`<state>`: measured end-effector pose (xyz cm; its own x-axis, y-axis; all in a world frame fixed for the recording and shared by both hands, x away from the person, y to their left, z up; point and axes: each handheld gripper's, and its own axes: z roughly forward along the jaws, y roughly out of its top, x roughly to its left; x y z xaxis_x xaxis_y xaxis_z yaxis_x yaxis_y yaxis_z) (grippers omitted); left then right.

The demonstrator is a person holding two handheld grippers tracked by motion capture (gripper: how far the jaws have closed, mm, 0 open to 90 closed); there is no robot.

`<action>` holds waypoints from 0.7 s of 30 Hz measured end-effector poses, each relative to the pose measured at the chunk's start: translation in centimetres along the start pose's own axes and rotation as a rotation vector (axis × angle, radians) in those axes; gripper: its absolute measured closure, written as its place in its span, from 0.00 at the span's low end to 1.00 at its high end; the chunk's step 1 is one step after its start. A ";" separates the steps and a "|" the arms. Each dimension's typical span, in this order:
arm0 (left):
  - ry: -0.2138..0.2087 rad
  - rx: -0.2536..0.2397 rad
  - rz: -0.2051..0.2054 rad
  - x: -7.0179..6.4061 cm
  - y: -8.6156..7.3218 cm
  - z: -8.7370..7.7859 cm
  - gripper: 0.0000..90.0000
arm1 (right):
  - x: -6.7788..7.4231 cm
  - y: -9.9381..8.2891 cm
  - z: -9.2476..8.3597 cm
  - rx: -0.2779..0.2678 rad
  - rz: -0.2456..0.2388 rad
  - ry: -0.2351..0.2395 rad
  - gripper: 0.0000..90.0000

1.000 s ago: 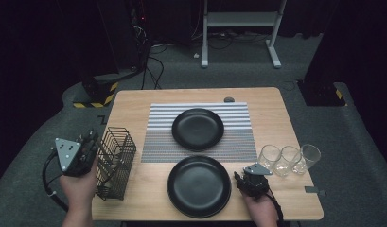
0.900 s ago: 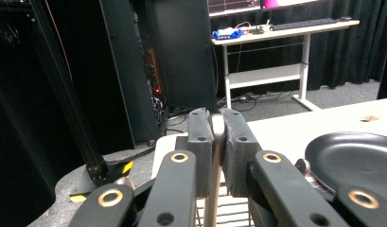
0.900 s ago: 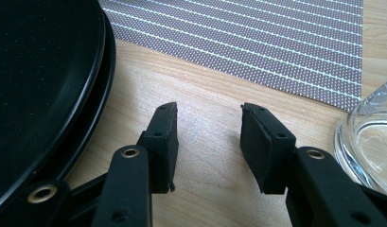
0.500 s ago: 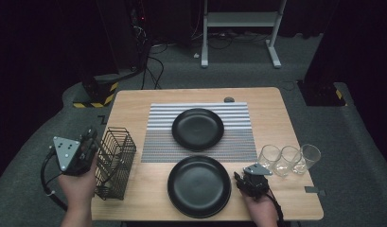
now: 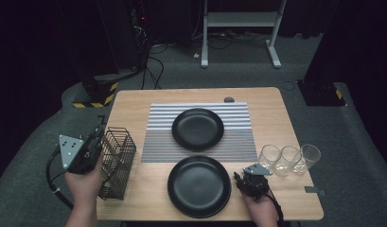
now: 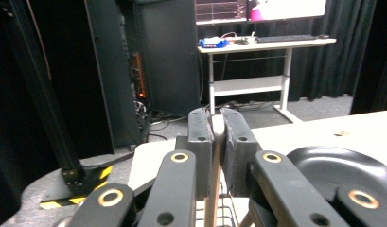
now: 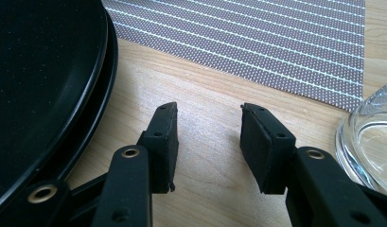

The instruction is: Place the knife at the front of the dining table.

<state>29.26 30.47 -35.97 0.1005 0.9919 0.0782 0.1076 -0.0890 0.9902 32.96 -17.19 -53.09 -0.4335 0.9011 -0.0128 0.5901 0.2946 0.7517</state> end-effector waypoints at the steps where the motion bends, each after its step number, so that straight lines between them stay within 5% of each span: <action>1: -0.007 0.002 -0.006 0.0 -0.1 0.1 0.92 | 0.0 0.0 0.0 0.000 0.000 0.000 0.63; 4: -0.029 0.013 -0.035 0.2 -0.4 0.4 0.92 | 0.0 0.0 0.0 0.000 -0.003 0.001 0.63; 21: -0.065 0.055 -0.017 0.1 -0.9 0.7 0.90 | 0.0 0.0 0.0 0.000 -0.003 0.001 0.63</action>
<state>29.85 30.63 -36.92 0.1618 0.9854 0.0525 0.1639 -0.0793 0.9833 32.92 -17.19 -53.10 -0.4364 0.8996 -0.0144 0.5886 0.2975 0.7517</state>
